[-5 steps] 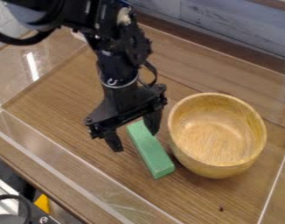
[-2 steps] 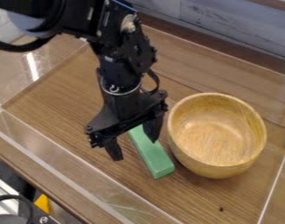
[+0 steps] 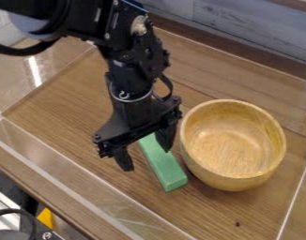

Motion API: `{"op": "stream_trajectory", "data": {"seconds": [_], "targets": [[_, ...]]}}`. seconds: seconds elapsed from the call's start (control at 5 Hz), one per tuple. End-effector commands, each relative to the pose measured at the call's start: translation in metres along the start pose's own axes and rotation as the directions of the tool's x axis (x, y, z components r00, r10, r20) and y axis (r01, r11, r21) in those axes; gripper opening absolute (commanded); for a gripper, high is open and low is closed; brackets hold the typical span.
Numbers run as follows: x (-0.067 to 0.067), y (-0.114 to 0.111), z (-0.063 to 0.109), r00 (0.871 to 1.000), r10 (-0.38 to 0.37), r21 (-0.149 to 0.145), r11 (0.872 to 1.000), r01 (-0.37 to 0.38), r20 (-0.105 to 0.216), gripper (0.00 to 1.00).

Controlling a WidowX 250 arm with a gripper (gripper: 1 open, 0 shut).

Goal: Put the green block in the brown bowl

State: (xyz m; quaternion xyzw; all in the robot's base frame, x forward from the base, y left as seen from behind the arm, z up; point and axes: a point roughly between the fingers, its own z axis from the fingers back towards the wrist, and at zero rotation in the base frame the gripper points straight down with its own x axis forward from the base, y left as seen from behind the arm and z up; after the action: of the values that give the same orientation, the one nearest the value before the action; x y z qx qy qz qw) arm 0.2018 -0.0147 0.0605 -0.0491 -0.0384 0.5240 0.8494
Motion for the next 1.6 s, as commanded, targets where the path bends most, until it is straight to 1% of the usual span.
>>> {"op": "stream_trajectory", "data": {"seconds": [0.0,0.2,0.4,0.6,0.8,1.2,1.4], "targets": [[0.0,-0.012,-0.01,1.0,0.014,-0.027,1.0,-0.014,0.015,1.0],[-0.003,-0.015,-0.027,0.999,0.035,-0.024,0.999,-0.034,0.015,1.0],[-0.012,-0.015,-0.034,0.999,0.044,-0.022,0.999,-0.044,0.014,0.0],[-0.021,-0.016,-0.031,0.999,0.049,-0.018,0.999,-0.048,0.015,0.0],[-0.03,-0.016,-0.024,0.999,0.049,-0.008,0.999,-0.049,0.018,0.0],[-0.021,-0.02,-0.007,0.999,0.028,0.003,1.0,-0.029,0.02,0.0],[-0.018,-0.021,0.008,1.0,0.001,0.007,1.0,-0.001,0.019,0.0]]}}
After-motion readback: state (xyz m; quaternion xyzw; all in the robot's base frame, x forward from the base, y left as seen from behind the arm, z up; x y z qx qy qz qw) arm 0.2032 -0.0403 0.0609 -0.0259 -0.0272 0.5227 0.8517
